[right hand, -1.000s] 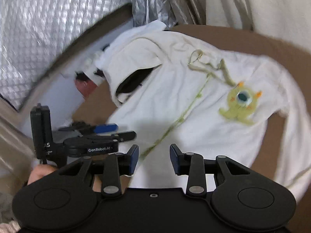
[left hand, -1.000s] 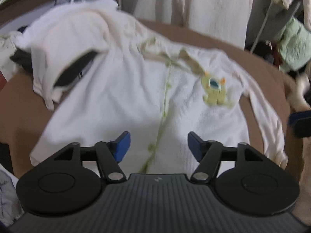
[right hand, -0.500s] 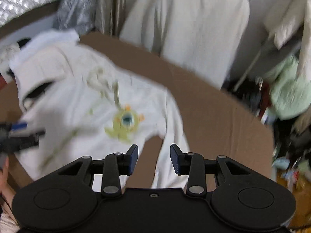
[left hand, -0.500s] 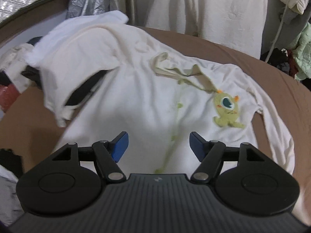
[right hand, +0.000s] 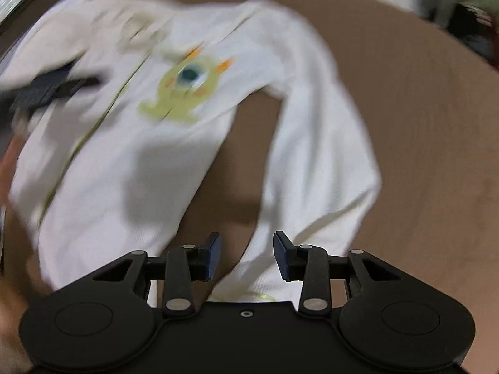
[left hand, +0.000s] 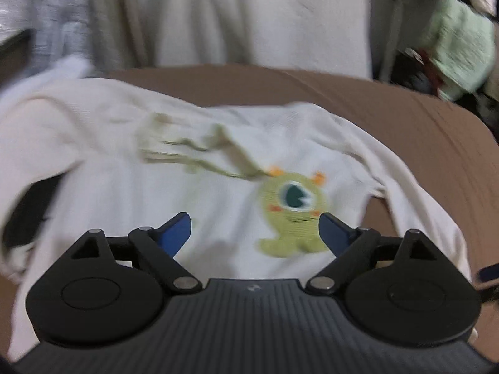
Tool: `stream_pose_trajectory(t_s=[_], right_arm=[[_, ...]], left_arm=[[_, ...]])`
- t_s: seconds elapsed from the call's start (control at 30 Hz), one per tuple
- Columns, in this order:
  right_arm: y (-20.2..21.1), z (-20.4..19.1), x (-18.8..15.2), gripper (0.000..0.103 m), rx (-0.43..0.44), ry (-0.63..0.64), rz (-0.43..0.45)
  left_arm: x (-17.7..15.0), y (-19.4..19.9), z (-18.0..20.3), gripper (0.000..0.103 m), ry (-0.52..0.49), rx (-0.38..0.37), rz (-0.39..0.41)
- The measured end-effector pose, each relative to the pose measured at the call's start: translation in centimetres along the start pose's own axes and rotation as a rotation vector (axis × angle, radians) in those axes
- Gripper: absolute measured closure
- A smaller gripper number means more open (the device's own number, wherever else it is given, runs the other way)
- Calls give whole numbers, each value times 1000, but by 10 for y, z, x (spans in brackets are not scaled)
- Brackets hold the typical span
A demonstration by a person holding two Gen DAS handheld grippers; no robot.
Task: Fold clothes
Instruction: 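Grasp the sleeve cuff with the right gripper and pull it outward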
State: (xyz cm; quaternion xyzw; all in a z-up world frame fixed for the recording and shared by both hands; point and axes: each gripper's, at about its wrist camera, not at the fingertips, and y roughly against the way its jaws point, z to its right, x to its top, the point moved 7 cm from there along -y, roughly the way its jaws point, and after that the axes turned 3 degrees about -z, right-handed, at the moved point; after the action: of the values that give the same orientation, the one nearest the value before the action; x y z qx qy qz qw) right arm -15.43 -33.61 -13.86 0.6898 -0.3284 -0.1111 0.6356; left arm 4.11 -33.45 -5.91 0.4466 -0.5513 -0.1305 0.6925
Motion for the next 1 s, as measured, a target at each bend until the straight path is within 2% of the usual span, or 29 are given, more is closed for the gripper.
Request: stream_pose_trajectory(t_s=[0.1,0.2,0.27,0.37,0.5,0.6,0.7,0.83,0.9,0.93,0.97,1.0], right_arm=[[-17,-10,-14,61,4,168,-79],[-15,-26,-31,59,-15,376,-149],[-9,-34,-43,51,-45,508,-195],[-8,-42,-54,51,-90,663,-201],[-14,-46,-61,51,-83,761,-204],[-17,-49,-67,51,-76,833,-207],[-21,-53,-72,46,-70,904,-209],[-38,-39,-79,45,-98,874,-255],[-47,-37,-78,48,-121,854,-220],[-52,-37,-74,67,-144,820,-190],[-53,-38,-71,103,-138,787,-175],[-53,-41,-67,103,-127,759,-162]], left_arm=[[-4,-26,17,14,-57,-38,-30],[-16,-46,24,14,-35,-101,-49],[-25,-55,28,14,-30,-136,-51],[-38,-67,28,14,-1,-186,-64],[-50,-76,25,14,2,-238,-76],[-52,-77,18,14,-25,-235,-44],[-51,-84,12,14,-12,-251,-57],[-48,-93,8,14,24,-277,-76],[-50,-96,8,14,20,-275,-78],[-51,-97,8,14,15,-271,-77],[-53,-98,8,14,10,-267,-74],[-54,-98,7,14,4,-263,-72]])
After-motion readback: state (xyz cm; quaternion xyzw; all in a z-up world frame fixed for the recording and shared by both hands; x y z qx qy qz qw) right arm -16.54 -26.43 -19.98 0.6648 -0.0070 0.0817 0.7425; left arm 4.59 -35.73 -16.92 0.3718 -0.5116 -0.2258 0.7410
